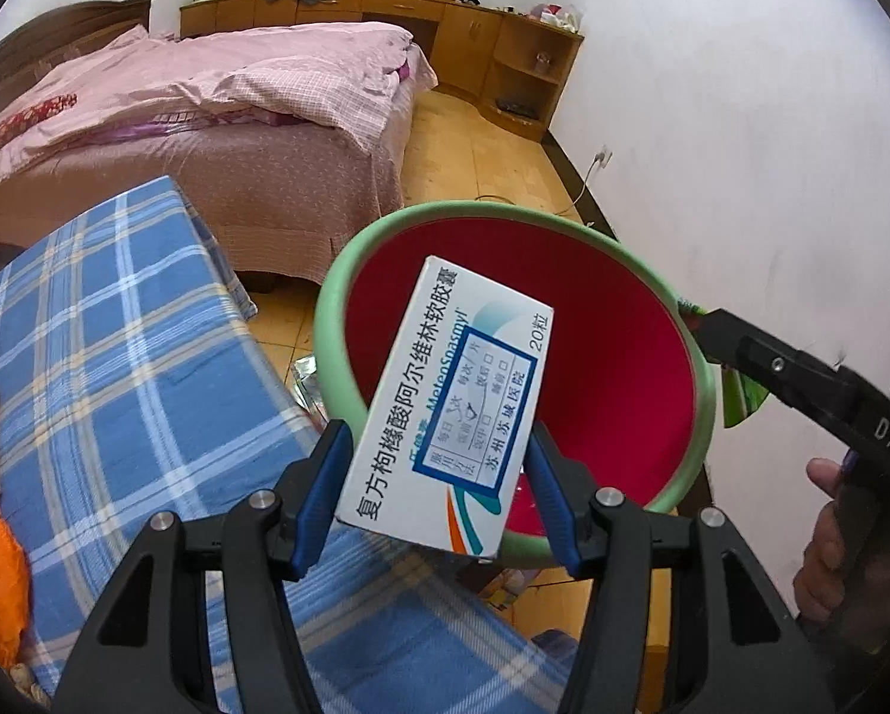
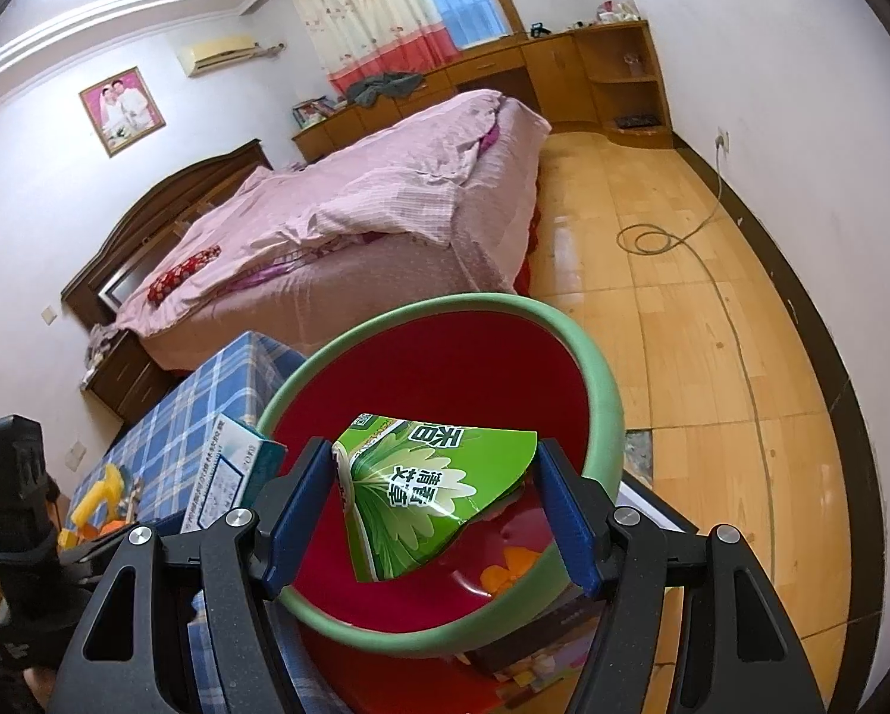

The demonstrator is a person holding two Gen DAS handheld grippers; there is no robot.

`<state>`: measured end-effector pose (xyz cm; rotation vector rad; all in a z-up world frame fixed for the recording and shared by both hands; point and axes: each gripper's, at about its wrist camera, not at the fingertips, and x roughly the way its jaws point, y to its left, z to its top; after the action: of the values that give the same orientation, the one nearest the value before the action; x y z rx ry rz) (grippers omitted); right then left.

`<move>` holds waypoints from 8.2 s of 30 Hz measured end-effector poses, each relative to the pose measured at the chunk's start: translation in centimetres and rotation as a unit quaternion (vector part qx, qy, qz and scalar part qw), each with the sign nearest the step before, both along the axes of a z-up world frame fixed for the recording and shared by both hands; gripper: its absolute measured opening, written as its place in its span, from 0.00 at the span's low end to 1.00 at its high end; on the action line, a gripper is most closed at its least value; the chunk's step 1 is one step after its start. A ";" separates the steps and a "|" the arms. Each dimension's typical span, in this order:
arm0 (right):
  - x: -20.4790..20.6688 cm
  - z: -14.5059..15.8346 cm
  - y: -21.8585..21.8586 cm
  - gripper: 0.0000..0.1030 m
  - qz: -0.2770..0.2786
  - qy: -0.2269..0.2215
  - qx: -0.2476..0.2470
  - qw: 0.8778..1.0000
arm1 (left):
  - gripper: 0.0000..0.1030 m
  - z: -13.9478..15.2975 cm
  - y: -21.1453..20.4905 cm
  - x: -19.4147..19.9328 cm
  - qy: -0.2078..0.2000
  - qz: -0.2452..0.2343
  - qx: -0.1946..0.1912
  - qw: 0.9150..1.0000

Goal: Collect trash
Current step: 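Carry the box and wrapper over the red bin and open both tools, then withdraw both tools from the bin back over the table, then grasp the purple wrapper with the left tool, then grasp the orange mesh bag with the right tool while the left tool holds the wrapper, then carry the wrapper and orange bag over the red bin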

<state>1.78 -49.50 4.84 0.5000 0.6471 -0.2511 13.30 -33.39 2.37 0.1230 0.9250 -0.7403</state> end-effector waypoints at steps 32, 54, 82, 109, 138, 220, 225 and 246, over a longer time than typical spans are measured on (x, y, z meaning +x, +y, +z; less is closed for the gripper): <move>1.9 -1.0 2.1 0.77 0.018 0.016 -0.013 1.000 | 0.57 2.2 6.2 -1.2 0.008 0.074 -0.019 0.997; -0.1 0.9 11.1 0.77 0.097 0.005 -0.017 0.995 | 0.57 2.3 17.1 -4.7 -0.001 0.155 0.000 0.988; -0.4 -1.1 18.1 0.77 0.158 0.044 -0.013 0.986 | 0.57 -3.1 24.3 -5.5 0.030 0.204 0.053 0.977; 0.7 -2.0 19.0 0.77 0.165 0.056 -0.008 0.985 | 0.19 -1.8 26.4 -6.0 0.009 0.216 -0.015 0.976; 7.0 -0.7 30.2 0.77 0.287 0.055 -0.044 0.955 | 0.19 0.2 37.8 -3.0 -0.019 0.353 -0.031 0.935; 0.2 6.2 19.4 0.04 0.157 -0.099 -0.034 0.982 | 0.19 5.3 27.0 -4.5 -0.008 0.218 -0.086 0.972; -0.3 6.4 17.2 0.04 0.131 -0.104 -0.033 0.985 | 0.19 5.7 24.3 -4.1 -0.009 0.192 -0.085 0.978; -1.4 3.7 7.6 0.04 0.034 -0.080 -0.011 0.996 | 0.19 5.6 9.0 -1.3 -0.015 0.056 -0.067 0.996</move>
<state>0.43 -41.90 8.50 0.4719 0.5032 -0.1522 11.98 -24.36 7.94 -0.0352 0.8441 -0.6925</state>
